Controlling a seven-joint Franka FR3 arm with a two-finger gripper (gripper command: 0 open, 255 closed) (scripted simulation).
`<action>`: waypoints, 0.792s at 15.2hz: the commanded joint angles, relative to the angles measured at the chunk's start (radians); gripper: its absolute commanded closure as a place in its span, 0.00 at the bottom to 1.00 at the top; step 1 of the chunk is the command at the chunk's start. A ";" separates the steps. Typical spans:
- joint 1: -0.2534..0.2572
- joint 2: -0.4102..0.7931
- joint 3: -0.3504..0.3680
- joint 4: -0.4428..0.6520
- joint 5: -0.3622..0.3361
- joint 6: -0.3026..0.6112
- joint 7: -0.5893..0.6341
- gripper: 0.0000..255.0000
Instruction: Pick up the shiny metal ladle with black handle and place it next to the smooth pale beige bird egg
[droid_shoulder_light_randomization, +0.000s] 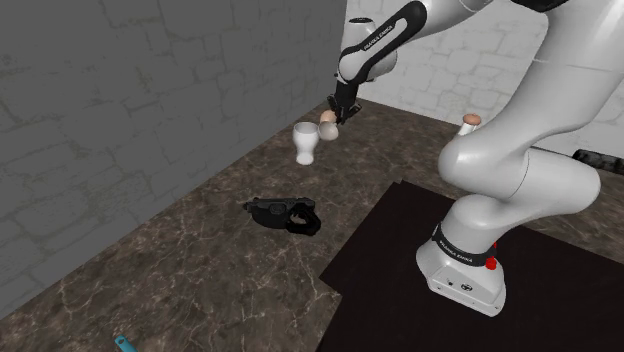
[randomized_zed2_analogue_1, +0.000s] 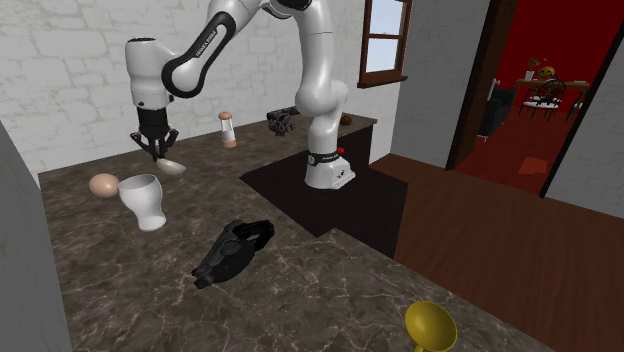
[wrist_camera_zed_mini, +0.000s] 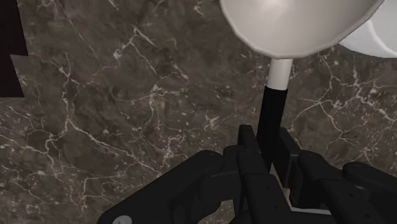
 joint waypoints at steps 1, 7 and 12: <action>0.018 0.078 -0.036 0.077 -0.074 -0.029 0.019 1.00; 0.072 0.216 -0.110 0.219 -0.172 -0.070 0.033 1.00; 0.101 0.263 -0.148 0.210 -0.226 -0.026 0.070 1.00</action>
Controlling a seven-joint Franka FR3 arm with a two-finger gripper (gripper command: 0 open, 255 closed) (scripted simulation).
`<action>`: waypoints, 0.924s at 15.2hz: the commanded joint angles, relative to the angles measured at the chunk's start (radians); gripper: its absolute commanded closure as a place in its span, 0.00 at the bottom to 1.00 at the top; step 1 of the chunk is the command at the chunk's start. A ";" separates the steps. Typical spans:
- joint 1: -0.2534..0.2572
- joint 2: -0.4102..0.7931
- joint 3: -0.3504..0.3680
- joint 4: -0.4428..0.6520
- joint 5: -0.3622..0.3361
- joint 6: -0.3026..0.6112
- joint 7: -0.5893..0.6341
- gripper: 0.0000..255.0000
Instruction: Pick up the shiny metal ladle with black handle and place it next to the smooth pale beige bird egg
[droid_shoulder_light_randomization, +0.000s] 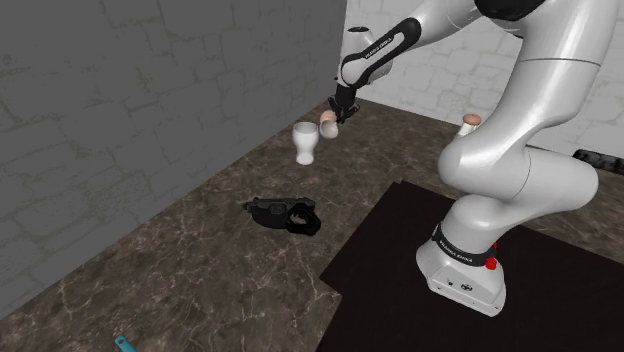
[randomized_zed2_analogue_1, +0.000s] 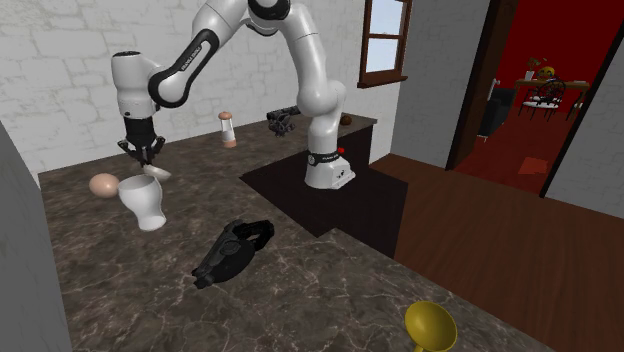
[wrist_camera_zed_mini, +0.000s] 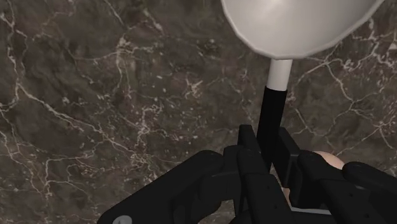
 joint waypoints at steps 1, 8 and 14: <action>0.012 0.019 -0.015 -0.001 -0.022 0.017 0.014 1.00; 0.056 0.088 -0.074 -0.002 -0.097 0.075 0.067 1.00; 0.097 0.148 -0.127 0.006 -0.159 0.123 0.110 1.00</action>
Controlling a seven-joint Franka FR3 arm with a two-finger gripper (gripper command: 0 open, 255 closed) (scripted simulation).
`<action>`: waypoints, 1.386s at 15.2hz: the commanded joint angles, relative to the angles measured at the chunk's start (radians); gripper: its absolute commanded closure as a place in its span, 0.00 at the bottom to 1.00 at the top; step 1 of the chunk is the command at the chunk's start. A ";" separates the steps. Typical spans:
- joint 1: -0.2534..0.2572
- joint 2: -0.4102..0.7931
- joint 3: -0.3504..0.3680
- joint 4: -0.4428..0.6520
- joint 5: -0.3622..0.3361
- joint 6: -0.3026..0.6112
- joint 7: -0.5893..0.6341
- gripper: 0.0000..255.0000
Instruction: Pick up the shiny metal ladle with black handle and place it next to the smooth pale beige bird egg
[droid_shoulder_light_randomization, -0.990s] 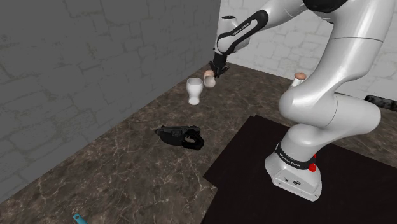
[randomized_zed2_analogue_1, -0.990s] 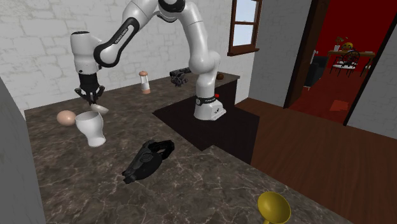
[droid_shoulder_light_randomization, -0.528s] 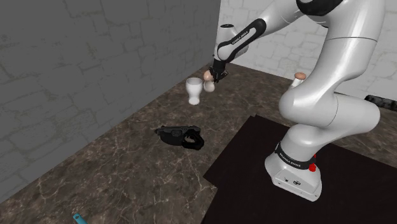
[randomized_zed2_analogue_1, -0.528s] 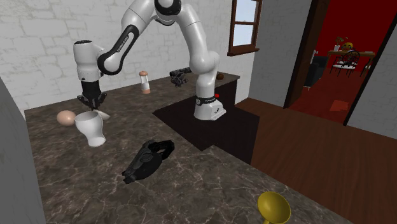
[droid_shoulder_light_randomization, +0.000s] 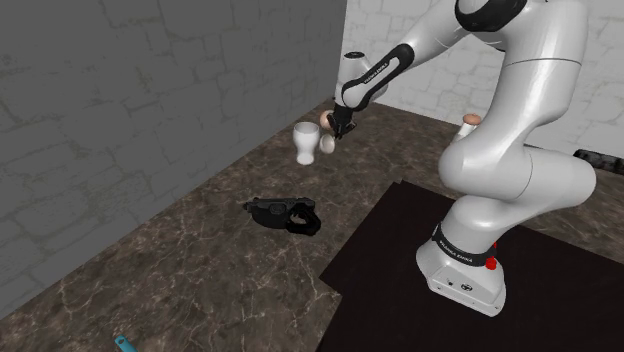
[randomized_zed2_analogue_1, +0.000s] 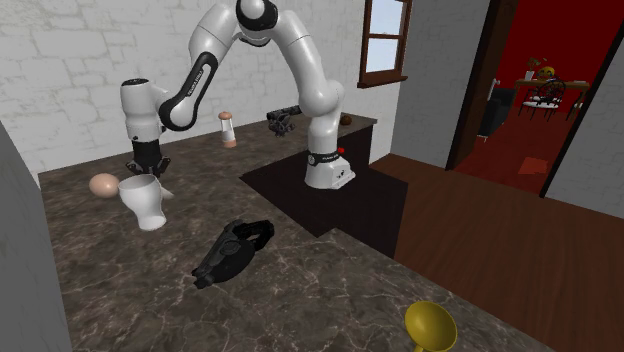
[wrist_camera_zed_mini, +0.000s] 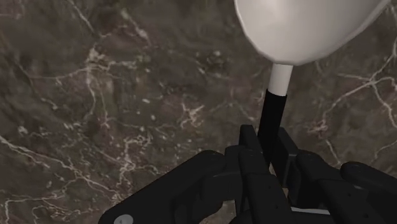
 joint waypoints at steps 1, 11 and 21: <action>0.012 0.019 -0.017 0.004 -0.019 0.014 0.013 1.00; 0.050 0.077 -0.066 0.020 -0.071 0.055 0.051 1.00; 0.032 0.046 -0.043 0.005 -0.049 0.040 0.036 0.00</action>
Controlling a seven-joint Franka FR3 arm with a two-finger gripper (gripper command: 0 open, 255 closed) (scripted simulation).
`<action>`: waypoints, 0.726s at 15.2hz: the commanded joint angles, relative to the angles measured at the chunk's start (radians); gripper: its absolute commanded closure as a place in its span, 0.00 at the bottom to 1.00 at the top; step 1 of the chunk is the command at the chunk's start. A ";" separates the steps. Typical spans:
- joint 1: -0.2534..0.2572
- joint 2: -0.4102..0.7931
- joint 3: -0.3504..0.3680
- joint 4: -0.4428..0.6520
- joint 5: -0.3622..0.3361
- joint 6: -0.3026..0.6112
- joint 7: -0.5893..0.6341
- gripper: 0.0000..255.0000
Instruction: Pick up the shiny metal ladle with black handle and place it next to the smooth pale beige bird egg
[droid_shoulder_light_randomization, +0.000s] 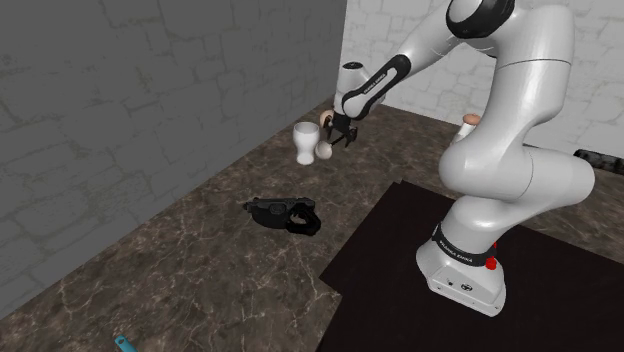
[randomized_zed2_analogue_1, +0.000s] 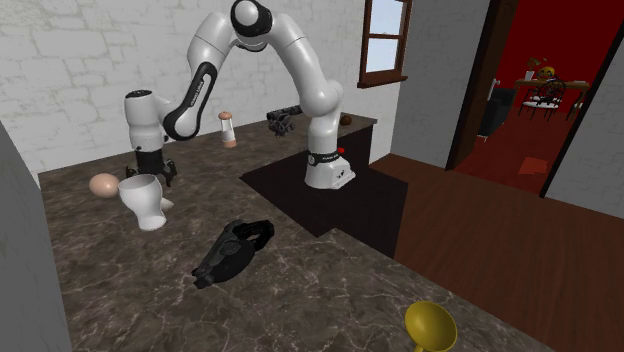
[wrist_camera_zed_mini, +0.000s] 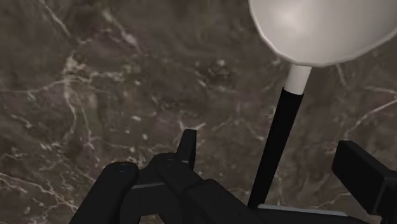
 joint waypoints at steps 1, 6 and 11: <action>-0.030 -0.049 0.037 -0.024 0.037 -0.024 -0.024 0.00; -0.065 -0.103 0.080 -0.045 0.083 -0.053 -0.054 0.00; -0.065 -0.103 0.080 -0.045 0.083 -0.053 -0.054 0.00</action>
